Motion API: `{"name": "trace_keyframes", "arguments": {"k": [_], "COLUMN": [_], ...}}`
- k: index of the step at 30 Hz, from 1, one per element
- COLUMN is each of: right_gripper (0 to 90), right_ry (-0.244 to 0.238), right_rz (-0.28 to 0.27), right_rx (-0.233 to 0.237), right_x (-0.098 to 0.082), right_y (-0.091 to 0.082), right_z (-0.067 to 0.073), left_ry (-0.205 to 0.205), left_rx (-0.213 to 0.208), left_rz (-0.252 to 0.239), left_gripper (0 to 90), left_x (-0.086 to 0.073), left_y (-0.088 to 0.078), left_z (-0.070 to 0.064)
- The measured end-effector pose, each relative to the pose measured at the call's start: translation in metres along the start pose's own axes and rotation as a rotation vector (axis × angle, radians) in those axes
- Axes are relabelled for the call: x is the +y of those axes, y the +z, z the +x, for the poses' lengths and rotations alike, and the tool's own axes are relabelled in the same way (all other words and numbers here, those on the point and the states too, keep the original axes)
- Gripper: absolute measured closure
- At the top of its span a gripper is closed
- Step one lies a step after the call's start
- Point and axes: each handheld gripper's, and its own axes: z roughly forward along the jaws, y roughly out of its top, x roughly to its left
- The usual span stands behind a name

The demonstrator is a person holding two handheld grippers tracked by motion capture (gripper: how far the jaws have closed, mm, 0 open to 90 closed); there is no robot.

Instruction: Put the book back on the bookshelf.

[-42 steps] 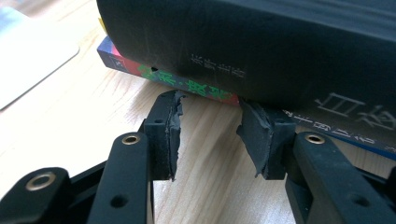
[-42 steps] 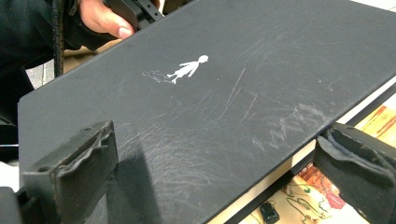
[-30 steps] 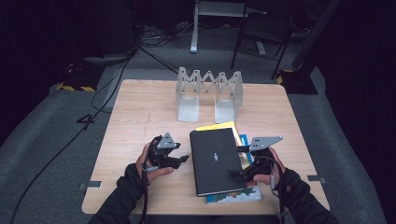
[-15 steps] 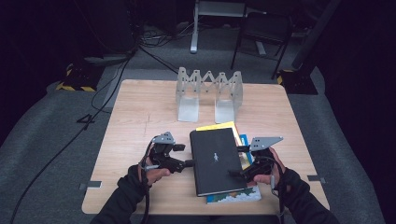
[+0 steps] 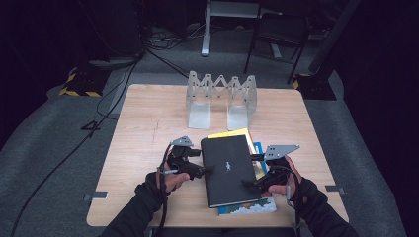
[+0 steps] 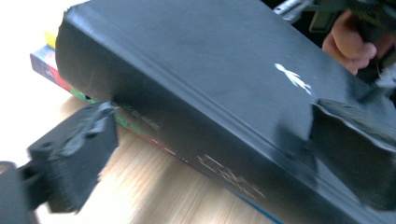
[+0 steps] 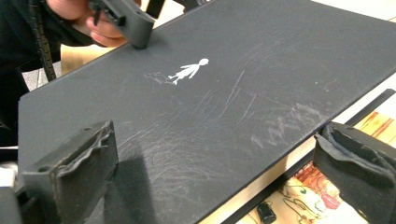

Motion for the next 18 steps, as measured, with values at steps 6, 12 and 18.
{"name": "trace_keyframes", "arguments": {"k": [6,12,18], "right_gripper": [0.4,0.4,0.5], "right_ry": [-0.008,-0.013,-0.052], "right_rz": [-0.006,-0.006,-0.021], "right_rx": [0.001,0.007,0.001], "right_x": [0.000,0.001,0.001], "right_y": [0.000,0.001,0.000], "right_z": [0.000,0.000,0.001], "left_ry": [-0.073,-0.115,-0.047], "left_rx": [-0.070,-0.131,-0.103], "left_rz": [0.008,0.038,0.036], "left_gripper": [0.0,0.0,0.0], "left_x": [0.000,0.005,0.010], "left_y": [0.005,0.017,0.012], "left_z": [0.011,0.014,0.006]}}
